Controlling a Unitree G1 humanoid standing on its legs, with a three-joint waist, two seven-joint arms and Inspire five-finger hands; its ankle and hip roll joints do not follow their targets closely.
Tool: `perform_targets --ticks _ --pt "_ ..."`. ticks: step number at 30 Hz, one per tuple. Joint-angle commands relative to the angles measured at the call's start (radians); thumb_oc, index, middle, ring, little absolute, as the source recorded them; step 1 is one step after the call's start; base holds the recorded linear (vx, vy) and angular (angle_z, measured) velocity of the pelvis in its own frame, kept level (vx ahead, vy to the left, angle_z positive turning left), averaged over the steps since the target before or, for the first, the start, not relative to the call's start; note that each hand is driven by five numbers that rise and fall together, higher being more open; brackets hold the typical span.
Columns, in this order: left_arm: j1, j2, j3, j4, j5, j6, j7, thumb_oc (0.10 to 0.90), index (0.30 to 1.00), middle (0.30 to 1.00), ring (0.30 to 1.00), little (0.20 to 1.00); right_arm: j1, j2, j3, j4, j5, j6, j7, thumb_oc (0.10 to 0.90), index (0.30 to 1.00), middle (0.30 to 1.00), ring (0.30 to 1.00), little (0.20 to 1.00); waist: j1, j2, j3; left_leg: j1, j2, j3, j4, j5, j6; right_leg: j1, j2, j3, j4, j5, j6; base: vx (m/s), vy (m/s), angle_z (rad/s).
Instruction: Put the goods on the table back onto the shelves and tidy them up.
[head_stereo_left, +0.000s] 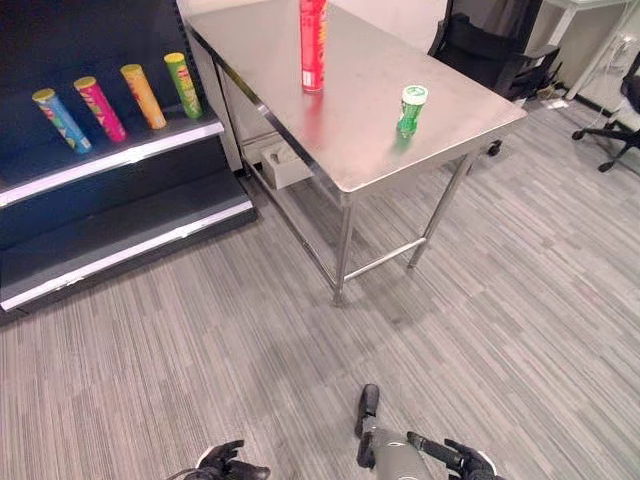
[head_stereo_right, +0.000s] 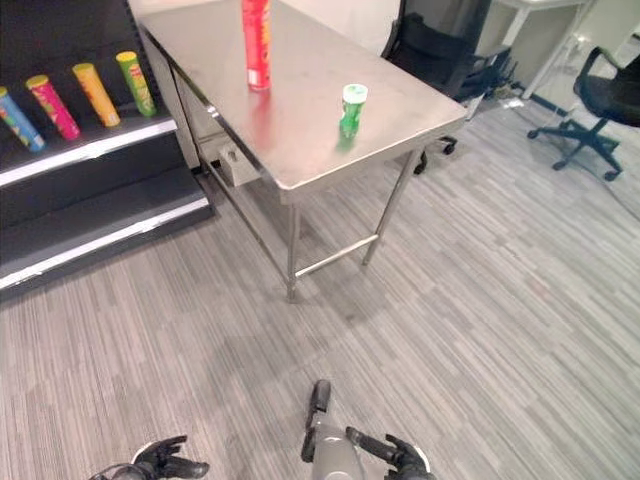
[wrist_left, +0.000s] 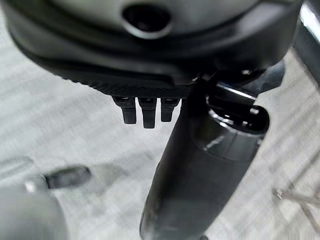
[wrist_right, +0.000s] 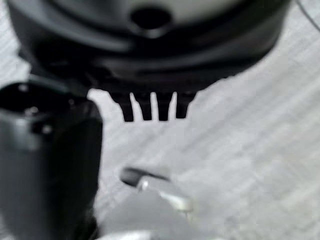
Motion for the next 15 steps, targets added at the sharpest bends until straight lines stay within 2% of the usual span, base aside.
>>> perform_targets --ticks 1,3,4,5,6,7,8,9,10,11,12,13,14,15 --pt "-0.007 0.054 0.002 -0.034 0.005 -0.031 0.011 0.800 0.900 0.900 0.900 0.900 0.013 -0.057 0.037 0.003 -0.013 -0.023 -0.010 0.800 0.900 0.900 0.900 0.900 0.005 -0.032 -0.022 -0.049 -0.078 -0.022 -0.098 -0.031 0.073 0.102 -0.059 0.069 -0.182 0.091 0.158 0.27 -0.211 0.30" --pt "-0.005 0.047 -0.003 -0.036 -0.007 -0.032 0.005 0.800 0.900 0.900 0.900 0.900 0.009 -0.070 0.043 0.001 -0.011 -0.027 -0.007 0.800 0.900 0.900 0.900 0.900 0.006 -0.019 -0.033 -0.053 -0.048 -0.035 -0.068 0.009 0.059 0.115 -0.030 0.069 -0.171 0.065 0.132 0.28 -0.282 0.09" --pt "0.001 0.043 -0.005 -0.051 -0.034 -0.030 -0.002 0.800 0.900 0.900 0.900 0.900 0.004 -0.082 0.057 0.008 -0.014 -0.026 -0.002 0.800 0.900 0.900 0.900 0.900 0.014 -0.008 -0.034 -0.106 -0.015 -0.035 0.095 0.067 0.022 0.169 0.008 0.068 -0.169 0.003 0.090 0.36 -0.408 -0.16" --pt "0.001 0.041 -0.003 -0.055 -0.047 -0.029 -0.001 0.800 0.900 0.900 0.900 0.900 0.002 -0.084 0.059 0.011 -0.013 -0.028 -0.003 0.800 0.900 0.900 0.900 0.900 0.019 -0.010 -0.029 -0.138 -0.012 -0.033 0.171 0.100 0.010 0.195 0.014 0.064 -0.172 -0.016 0.076 0.27 -0.320 -0.01" --pt "0.001 0.042 -0.003 -0.055 -0.047 -0.029 -0.001 0.800 0.900 0.900 0.900 0.900 0.002 -0.083 0.060 0.011 -0.013 -0.028 -0.003 0.800 0.900 0.900 0.900 0.900 0.016 -0.014 -0.032 -0.143 -0.017 -0.036 0.170 0.104 0.011 0.191 0.009 0.062 -0.172 -0.016 0.077 0.12 -0.170 0.10" --pt "0.000 0.039 -0.004 -0.060 -0.056 -0.027 -0.001 0.800 0.900 0.900 0.900 0.900 0.001 -0.088 0.059 0.010 -0.011 -0.028 -0.003 0.800 0.900 0.900 0.900 0.900 0.022 -0.016 -0.018 -0.189 -0.009 -0.032 0.288 0.148 -0.001 0.223 0.018 0.062 -0.175 -0.033 0.060 0.05 -0.091 0.02" --pt "0.000 0.040 -0.004 -0.060 -0.056 -0.027 -0.001 0.800 0.900 0.900 0.900 0.900 0.001 -0.087 0.059 0.010 -0.011 -0.028 -0.003 0.800 0.900 0.900 0.900 0.900 0.020 -0.020 -0.021 -0.193 -0.013 -0.035 0.287 0.152 -0.001 0.219 0.014 0.060 -0.175 -0.033 0.060 0.13 -0.252 -0.12" --pt "0.000 0.040 -0.009 -0.075 -0.067 -0.024 0.001 0.800 0.900 0.900 0.900 0.900 -0.005 -0.093 0.062 0.010 -0.006 -0.028 -0.010 0.800 0.900 0.900 0.900 0.900 0.029 -0.038 0.006 -0.290 0.003 -0.017 0.485 0.232 -0.004 0.266 0.015 0.056 -0.182 -0.065 0.032 0.19 -0.356 -0.19" --pt "0.002 0.037 -0.014 -0.083 -0.076 -0.022 0.003 0.800 0.900 0.900 0.900 0.900 -0.020 -0.094 0.074 0.020 -0.002 -0.021 -0.013 0.800 0.900 0.900 0.900 0.900 0.045 -0.051 0.030 -0.367 0.051 0.076 0.585 0.235 0.019 0.315 0.024 0.050 -0.188 -0.105 0.009 0.38 -0.370 0.73" --pt "-0.002 0.027 -0.028 -0.079 -0.071 -0.021 -0.005 0.800 0.900 0.900 0.900 0.900 -0.023 -0.096 0.081 0.028 -0.005 -0.021 -0.013 0.800 0.900 0.900 0.900 0.900 0.061 -0.050 0.036 -0.423 0.063 0.136 0.448 0.157 0.038 0.351 0.018 0.049 -0.188 -0.131 0.023 0.48 -0.133 0.63" --pt "-0.005 0.025 -0.035 -0.055 -0.054 -0.020 -0.006 0.800 0.900 0.900 0.900 0.900 -0.024 -0.093 0.092 0.026 -0.012 -0.021 -0.011 0.800 0.900 0.900 0.900 0.900 0.081 -0.050 0.034 -0.474 0.006 0.082 0.207 0.154 0.041 0.364 0.015 0.070 -0.188 -0.144 0.041 0.51 0.115 1.00" --pt "-0.003 0.021 -0.034 -0.040 -0.053 -0.023 -0.006 0.800 0.900 0.900 0.900 0.900 -0.022 -0.090 0.099 0.024 -0.018 -0.024 -0.011 0.800 0.900 0.900 0.900 0.900 0.102 -0.032 0.031 -0.486 -0.021 -0.008 0.050 0.241 0.024 0.387 0.035 0.094 -0.188 -0.161 0.045 0.47 0.175 -0.19" --pt "-0.007 0.019 -0.035 -0.023 -0.053 -0.025 -0.008 0.800 0.900 0.900 0.900 0.900 -0.020 -0.089 0.100 0.023 -0.021 -0.026 -0.012 0.800 0.900 0.900 0.900 0.900 0.109 -0.021 0.026 -0.503 -0.025 -0.033 -0.018 0.291 0.013 0.411 0.043 0.108 -0.188 -0.177 0.044 0.42 0.162 -0.71" --pt "0.003 0.017 -0.031 -0.010 -0.043 -0.025 -0.010 0.800 0.900 0.900 0.900 0.900 -0.016 -0.081 0.102 0.026 -0.032 -0.025 -0.009 0.800 0.900 0.900 0.900 0.900 0.110 -0.016 0.013 -0.463 -0.028 -0.041 -0.053 0.284 0.017 0.419 0.047 0.116 -0.188 -0.183 0.047 0.37 0.207 -1.60"
